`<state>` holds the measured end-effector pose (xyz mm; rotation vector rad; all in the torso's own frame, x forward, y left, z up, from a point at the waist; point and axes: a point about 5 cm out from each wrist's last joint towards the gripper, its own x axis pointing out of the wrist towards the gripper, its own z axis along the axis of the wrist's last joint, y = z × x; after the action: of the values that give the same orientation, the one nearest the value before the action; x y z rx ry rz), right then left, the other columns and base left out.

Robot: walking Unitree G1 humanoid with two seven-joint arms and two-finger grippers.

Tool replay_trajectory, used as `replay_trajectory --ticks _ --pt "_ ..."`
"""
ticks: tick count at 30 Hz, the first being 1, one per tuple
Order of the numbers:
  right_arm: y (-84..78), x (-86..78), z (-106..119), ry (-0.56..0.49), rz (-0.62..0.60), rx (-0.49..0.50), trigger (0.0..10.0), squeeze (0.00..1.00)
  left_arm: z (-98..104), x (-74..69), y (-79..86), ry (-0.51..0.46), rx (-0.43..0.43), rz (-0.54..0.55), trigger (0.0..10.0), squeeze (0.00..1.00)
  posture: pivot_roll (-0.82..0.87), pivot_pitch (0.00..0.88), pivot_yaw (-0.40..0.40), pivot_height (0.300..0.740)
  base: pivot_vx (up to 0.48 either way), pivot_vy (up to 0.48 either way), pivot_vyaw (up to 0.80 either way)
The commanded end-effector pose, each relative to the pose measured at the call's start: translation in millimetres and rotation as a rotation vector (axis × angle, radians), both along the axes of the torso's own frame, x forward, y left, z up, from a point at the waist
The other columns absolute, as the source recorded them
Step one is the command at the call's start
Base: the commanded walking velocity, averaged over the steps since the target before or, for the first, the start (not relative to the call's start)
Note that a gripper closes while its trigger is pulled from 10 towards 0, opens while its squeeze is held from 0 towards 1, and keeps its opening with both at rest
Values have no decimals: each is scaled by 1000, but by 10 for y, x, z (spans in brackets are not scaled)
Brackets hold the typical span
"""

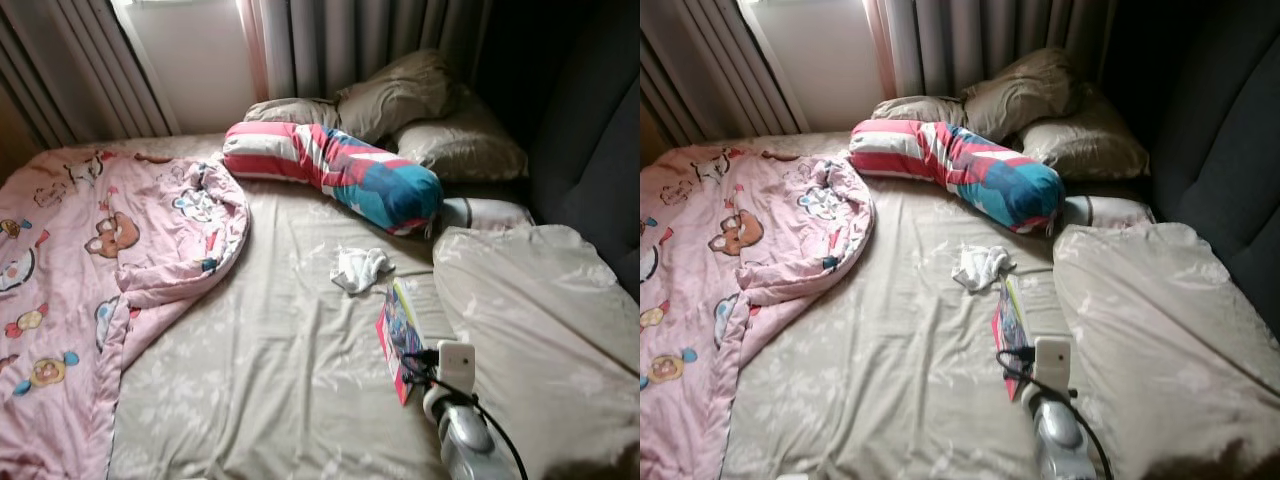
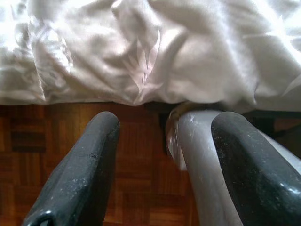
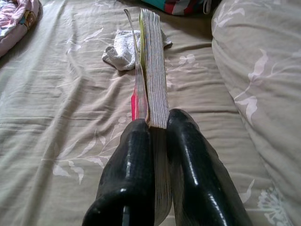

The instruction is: Clean up the room

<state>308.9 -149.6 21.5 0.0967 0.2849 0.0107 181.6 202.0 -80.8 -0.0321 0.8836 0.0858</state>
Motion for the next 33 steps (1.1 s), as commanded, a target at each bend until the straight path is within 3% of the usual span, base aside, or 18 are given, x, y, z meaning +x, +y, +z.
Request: replay_trajectory --ticks 1,5,8,10,11,14,20,30,33 --pt "12 20 41 -32 -21 36 10000 0 -60 -128 25 50 9 -1 10000 0 23 161 49 638 0 0 0" --pt "-14 37 53 -32 -62 96 10000 0 -60 -128 26 50 10 0 10000 0 26 163 49 638 0 0 0" --pt "-41 62 53 -15 -135 244 10000 0 -60 -128 28 51 11 0 10000 0 26 163 51 638 0 0 0" --pt "-47 67 54 -12 -150 273 10000 0 -60 -128 28 51 11 0 10000 0 26 163 51 638 0 0 0" --pt "-65 96 62 2 -186 368 10000 0 -60 -130 29 51 12 -1 10000 0 31 164 54 638 0 0 0" --pt "-70 143 93 10 -190 425 10000 0 -61 -134 32 50 13 -1 10000 0 35 165 56 638 0 0 0" --pt "-46 218 146 39 -138 415 10000 0 -62 -142 40 50 16 -2 10000 0 41 169 63 638 0 0 0" --pt "105 429 449 -60 55 482 10000 0 -73 -181 62 55 26 -11 10000 0 66 182 76 638 0 0 0" --pt "93 464 497 -71 53 482 10000 0 -76 -193 70 58 32 -20 10000 0 70 187 80 638 0 0 0"
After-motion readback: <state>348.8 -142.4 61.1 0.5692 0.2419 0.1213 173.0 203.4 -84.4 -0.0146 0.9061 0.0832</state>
